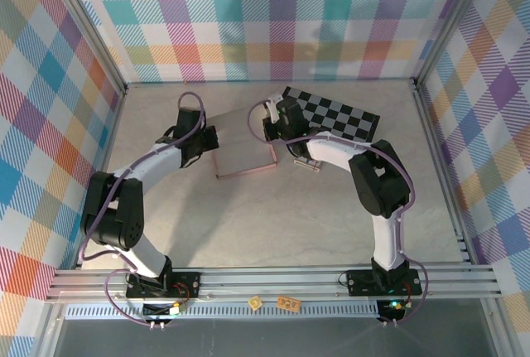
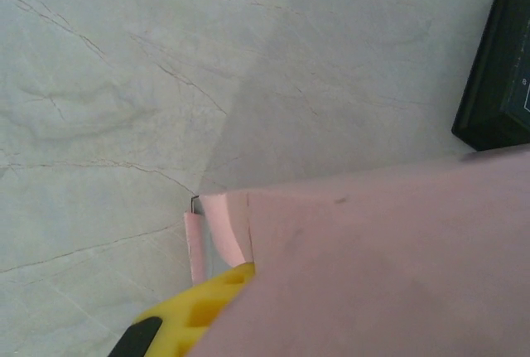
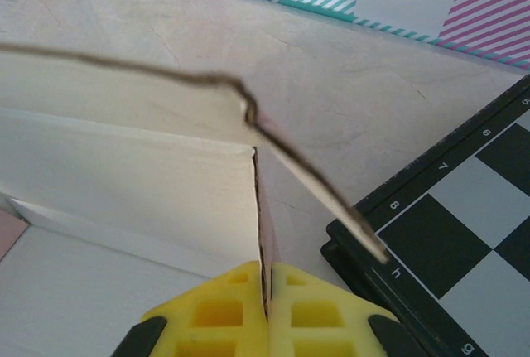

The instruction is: Fold the paper box

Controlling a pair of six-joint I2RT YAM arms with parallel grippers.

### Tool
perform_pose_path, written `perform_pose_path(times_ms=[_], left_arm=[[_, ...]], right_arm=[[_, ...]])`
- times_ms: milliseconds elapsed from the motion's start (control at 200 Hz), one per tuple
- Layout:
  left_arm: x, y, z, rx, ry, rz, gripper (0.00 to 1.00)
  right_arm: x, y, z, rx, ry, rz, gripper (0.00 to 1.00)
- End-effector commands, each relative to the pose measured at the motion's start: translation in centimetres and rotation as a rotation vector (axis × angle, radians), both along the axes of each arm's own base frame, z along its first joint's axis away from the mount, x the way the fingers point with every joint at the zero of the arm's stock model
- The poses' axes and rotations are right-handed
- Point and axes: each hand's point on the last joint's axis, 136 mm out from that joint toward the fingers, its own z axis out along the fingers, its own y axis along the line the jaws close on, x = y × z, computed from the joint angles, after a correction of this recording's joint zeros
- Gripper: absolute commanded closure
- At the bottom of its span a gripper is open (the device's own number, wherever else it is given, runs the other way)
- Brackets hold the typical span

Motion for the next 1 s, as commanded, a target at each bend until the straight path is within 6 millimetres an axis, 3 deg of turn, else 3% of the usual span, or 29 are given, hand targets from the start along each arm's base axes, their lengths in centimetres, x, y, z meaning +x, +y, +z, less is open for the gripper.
perform_pose_path(times_ms=[0,325,725,995], left_arm=[[0.8,-1.9,3.6,-0.029,-0.162,-0.065,1.0],[-0.4,-2.3,1.2,-0.031,-0.24,-0.076,1.0],[-2.8,-2.0,-2.5,0.002,-0.201,-0.05,1.0],[-4.4,-1.7,-5.0,0.031,-0.142,-0.053,1.0]], right_arm=[[-1.5,2.3,2.0,0.05,-0.084,0.065,1.0],[-2.8,1.3,0.3,0.045,-0.159,0.043,1.0],[-3.9,0.9,-2.5,0.03,-0.132,0.029,0.97],[-4.2,0.7,-2.2,0.036,-0.11,0.01,0.9]])
